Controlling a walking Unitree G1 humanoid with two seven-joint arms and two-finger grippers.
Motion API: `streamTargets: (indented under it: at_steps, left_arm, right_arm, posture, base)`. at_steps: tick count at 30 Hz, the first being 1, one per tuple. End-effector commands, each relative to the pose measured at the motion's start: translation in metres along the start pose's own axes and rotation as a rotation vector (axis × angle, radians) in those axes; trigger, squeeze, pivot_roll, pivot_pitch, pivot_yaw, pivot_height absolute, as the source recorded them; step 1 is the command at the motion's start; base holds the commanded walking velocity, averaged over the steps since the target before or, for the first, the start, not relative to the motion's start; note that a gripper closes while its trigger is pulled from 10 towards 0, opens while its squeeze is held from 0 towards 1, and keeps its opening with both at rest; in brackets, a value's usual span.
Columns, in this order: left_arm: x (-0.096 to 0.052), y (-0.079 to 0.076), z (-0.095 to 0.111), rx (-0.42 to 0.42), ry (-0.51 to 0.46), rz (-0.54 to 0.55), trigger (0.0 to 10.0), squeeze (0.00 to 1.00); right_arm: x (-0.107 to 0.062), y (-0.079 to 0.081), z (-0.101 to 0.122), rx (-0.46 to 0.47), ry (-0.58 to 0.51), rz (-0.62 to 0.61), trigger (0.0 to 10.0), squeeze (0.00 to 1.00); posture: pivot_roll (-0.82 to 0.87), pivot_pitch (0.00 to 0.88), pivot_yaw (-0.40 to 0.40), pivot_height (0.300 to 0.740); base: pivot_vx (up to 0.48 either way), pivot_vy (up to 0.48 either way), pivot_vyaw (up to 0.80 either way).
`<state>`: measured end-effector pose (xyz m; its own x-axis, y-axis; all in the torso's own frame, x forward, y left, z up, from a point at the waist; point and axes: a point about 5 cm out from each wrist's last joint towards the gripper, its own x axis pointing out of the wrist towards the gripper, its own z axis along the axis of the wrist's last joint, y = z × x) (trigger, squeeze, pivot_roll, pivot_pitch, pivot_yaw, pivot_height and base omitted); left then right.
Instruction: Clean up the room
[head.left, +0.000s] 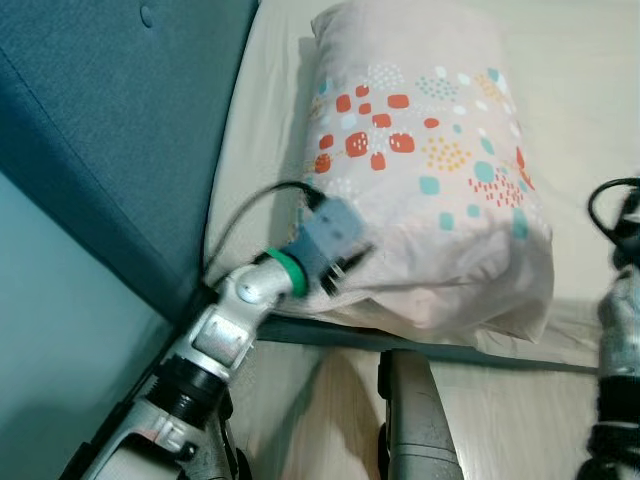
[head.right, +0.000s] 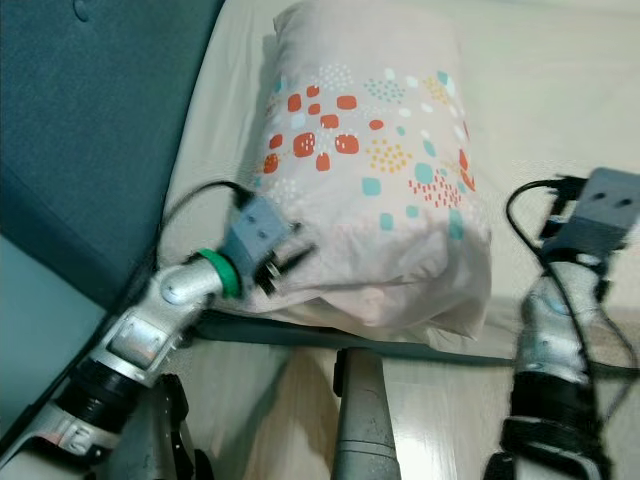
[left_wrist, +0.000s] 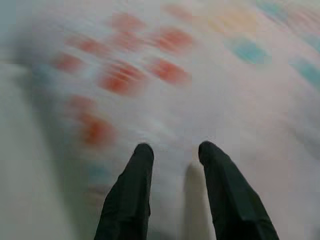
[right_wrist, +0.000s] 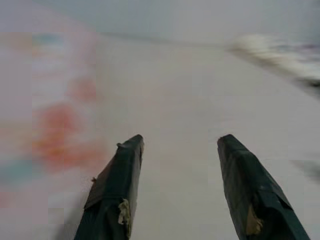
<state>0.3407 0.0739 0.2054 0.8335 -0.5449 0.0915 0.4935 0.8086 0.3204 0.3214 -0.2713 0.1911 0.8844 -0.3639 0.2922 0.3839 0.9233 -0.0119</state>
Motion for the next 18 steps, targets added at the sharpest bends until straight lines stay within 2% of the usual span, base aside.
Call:
streamTargets:
  at_steps: [1, 2, 4, 7, 11, 12, 13, 14, 18]
  left_arm:
    - [-0.003, 0.012, 0.008, -0.055, -0.053, 0.077, 10.0, 0.0]
    - [-0.003, 0.012, 0.008, -0.055, -0.053, 0.077, 10.0, 0.0]
    - [-0.012, 0.033, 0.028, -0.156, -0.152, 0.184, 10.0, 0.0]
    - [-0.034, 0.051, 0.059, -0.319, -0.277, 0.285, 10.0, 0.0]
    - [-0.039, 0.05, 0.061, -0.335, -0.278, 0.308, 10.0, 0.0]
    - [-0.048, 0.047, 0.053, -0.328, -0.246, 0.342, 10.0, 0.0]
    - [-0.048, 0.047, 0.053, -0.328, -0.246, 0.342, 10.0, 0.0]
    - [-0.055, 0.045, 0.042, -0.327, -0.205, 0.361, 10.0, 0.0]
    - [-0.06, 0.042, 0.028, -0.322, -0.157, 0.374, 10.0, 0.0]
  right_arm:
    - [-0.008, 0.016, 0.004, 0.055, -0.038, 0.095, 10.0, 0.0]
    - [-0.008, 0.016, 0.004, 0.055, -0.038, 0.095, 10.0, 0.0]
    - [-0.028, 0.057, 0.011, 0.141, -0.079, 0.28, 10.0, 0.0]
    - [-0.054, 0.103, 0.031, 0.245, -0.154, 0.486, 10.0, 0.0]
    - [-0.056, 0.108, 0.032, 0.264, -0.154, 0.499, 10.0, 0.0]
    - [-0.056, 0.109, 0.029, 0.28, -0.133, 0.508, 10.0, 0.0]
    - [-0.056, 0.109, 0.029, 0.28, -0.133, 0.508, 10.0, 0.0]
    - [-0.056, 0.109, 0.025, 0.279, -0.117, 0.513, 10.0, 0.0]
    - [-0.056, 0.107, 0.022, 0.266, -0.104, 0.513, 10.0, 0.0]
  posture:
    - [-0.09, 0.133, 0.07, 0.536]
    - [-0.09, 0.133, 0.07, 0.536]
    - [-0.09, 0.12, 0.067, 0.536]
    - [-0.09, 0.11, 0.058, 0.545]
    - [-0.09, 0.105, 0.053, 0.555]
    - [-0.08, 0.098, 0.04, 0.565]
    - [-0.08, 0.098, 0.04, 0.565]
    - [-0.07, 0.094, 0.036, 0.575]
    - [-0.07, 0.084, 0.021, 0.595]
  base:
    - [0.0, 0.0, 0.0]
    - [0.0, 0.0, 0.0]
    - [0.0, 0.0, 0.0]
    - [0.0, 0.0, 0.0]
    - [0.0, 0.0, 0.0]
    - [0.0, 0.0, 0.0]
    - [0.0, 0.0, 0.0]
    - [0.0, 0.0, 0.0]
    - [0.0, 0.0, 0.0]
